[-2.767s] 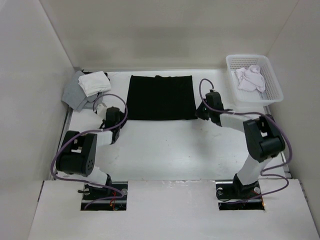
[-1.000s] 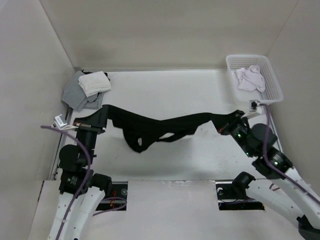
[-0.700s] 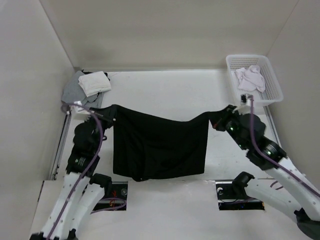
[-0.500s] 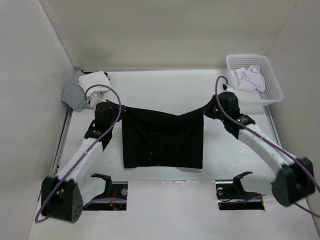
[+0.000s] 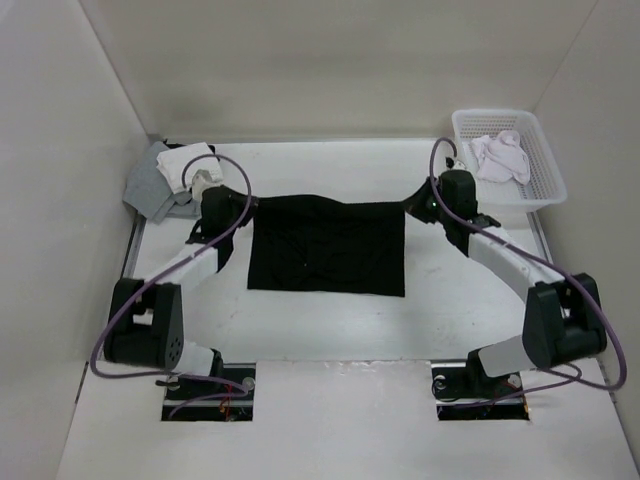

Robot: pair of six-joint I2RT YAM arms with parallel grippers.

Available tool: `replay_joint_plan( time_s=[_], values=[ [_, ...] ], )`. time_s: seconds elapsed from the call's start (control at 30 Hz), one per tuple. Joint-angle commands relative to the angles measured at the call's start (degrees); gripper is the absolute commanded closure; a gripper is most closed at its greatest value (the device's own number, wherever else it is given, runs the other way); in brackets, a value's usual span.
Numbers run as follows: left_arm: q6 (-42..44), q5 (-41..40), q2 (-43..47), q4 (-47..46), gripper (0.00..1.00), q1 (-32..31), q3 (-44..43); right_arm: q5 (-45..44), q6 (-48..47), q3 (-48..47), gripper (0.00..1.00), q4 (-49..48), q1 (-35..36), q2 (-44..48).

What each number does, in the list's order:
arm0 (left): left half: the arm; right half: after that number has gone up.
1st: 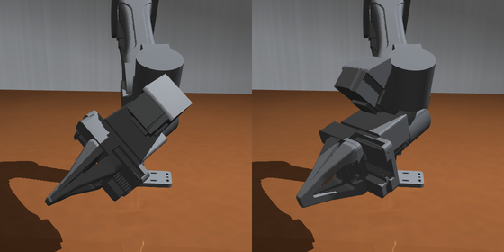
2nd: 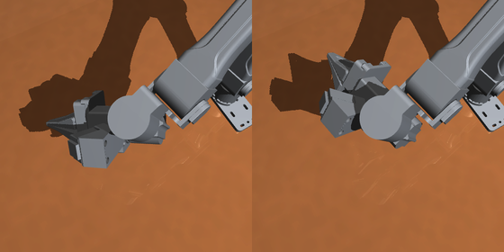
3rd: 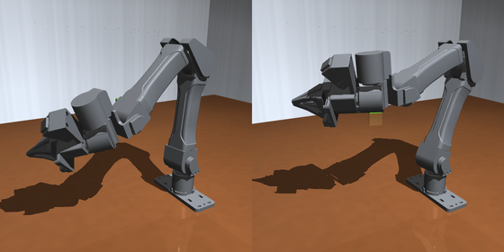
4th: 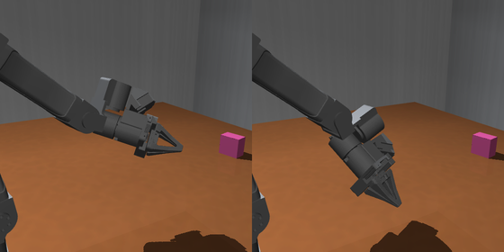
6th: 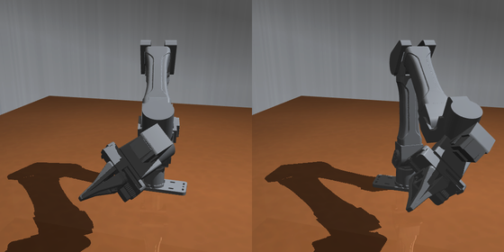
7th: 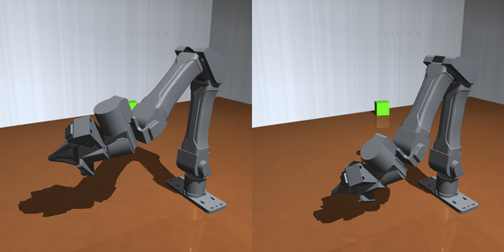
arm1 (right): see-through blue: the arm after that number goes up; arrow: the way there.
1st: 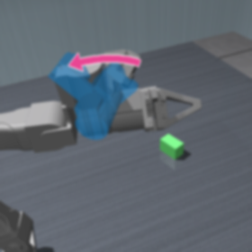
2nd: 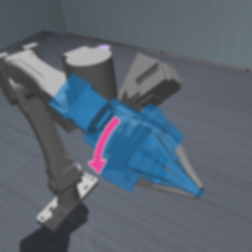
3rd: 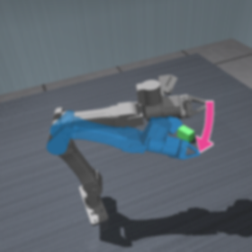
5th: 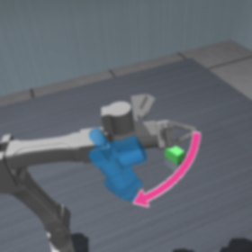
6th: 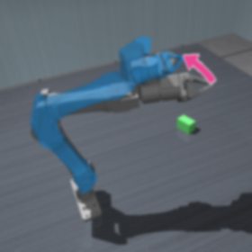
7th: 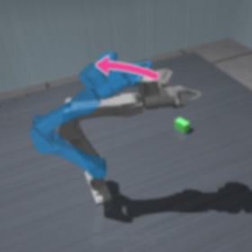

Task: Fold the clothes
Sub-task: Fold the tank top

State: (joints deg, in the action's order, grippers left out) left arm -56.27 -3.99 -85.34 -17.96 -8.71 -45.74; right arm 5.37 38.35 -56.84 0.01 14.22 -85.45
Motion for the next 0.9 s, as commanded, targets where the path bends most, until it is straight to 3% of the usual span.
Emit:
replay_joint_plan(
  time_s=[0.0, 0.2, 0.4, 0.6, 0.73, 0.77, 0.87],
  values=[
    [-1.91, 1.09, 9.38, -7.87, 0.99, 0.32, 10.37, -0.18, 1.02, 9.08, 0.99, -5.63, 0.24, 7.56],
    [-2.09, 3.45, 25.98, -7.89, 0.99, 1.19, 24.97, -4.48, 2.87, 22.72, 0.99, -5.64, 3.92, 21.53],
    [-2.7, 5.92, 41.2, -2.18, 0.99, 1.2, 32.72, -6.94, 5.33, 31.51, 0.99, -0.29, 7.18, 33.14],
    [-3.23, 6.45, 50.79, 2.39, 0.97, 1.37, 40.63, -8.09, 14.1, 40.05, 1.0, 3.5, 11.21, 39.21],
    [-3.14, 6.54, 52.2, 4.24, 0.93, 1.46, 44.06, -10.98, 18.34, 42.07, 0.99, 5.61, 14.03, 40.28],
    [-3.14, 6.19, 52.21, 5.2, 0.88, 1.63, 44.41, -11.43, 19.04, 42.33, 0.97, 5.79, 14.39, 39.93],
    [-2.7, 5.75, 53.52, 7.23, 0.76, 3.12, 43.11, -13.44, 18.7, 41.99, 0.76, 5.7, 15.44, 39.4]
  ],
)
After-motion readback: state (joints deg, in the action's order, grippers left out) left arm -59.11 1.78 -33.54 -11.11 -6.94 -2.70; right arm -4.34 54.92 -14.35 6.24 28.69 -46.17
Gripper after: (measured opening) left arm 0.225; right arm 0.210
